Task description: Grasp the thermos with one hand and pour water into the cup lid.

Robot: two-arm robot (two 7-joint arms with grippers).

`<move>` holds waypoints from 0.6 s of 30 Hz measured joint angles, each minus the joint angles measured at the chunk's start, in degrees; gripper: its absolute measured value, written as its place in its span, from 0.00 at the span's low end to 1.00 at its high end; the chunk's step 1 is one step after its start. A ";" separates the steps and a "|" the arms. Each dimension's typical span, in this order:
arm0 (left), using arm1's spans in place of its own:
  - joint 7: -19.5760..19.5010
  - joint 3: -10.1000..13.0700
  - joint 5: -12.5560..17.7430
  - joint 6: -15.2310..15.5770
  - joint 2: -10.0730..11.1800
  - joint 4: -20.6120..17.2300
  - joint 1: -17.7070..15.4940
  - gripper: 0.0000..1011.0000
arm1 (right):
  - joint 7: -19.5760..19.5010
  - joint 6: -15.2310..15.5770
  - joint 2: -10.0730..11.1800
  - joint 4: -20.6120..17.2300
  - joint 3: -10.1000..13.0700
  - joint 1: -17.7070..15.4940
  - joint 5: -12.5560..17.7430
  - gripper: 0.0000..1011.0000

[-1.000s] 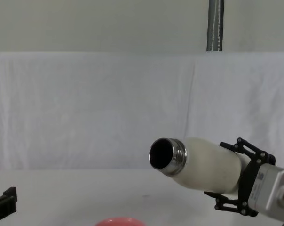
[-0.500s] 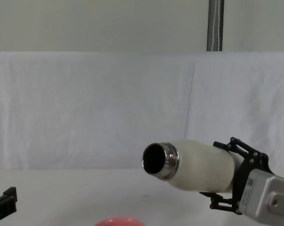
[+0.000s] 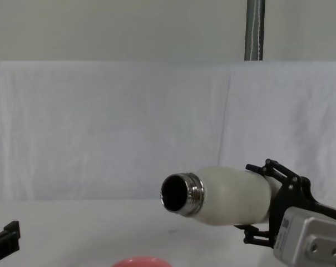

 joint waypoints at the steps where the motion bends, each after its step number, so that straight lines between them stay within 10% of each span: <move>1: 0.00 0.00 0.00 0.00 0.00 0.00 0.00 0.99 | -0.14 0.00 0.03 0.06 -0.11 0.08 -0.19 0.94; 18: 0.00 0.00 0.00 0.00 0.00 0.00 0.00 0.99 | -1.86 0.65 0.23 1.07 -2.20 1.18 -2.23 0.94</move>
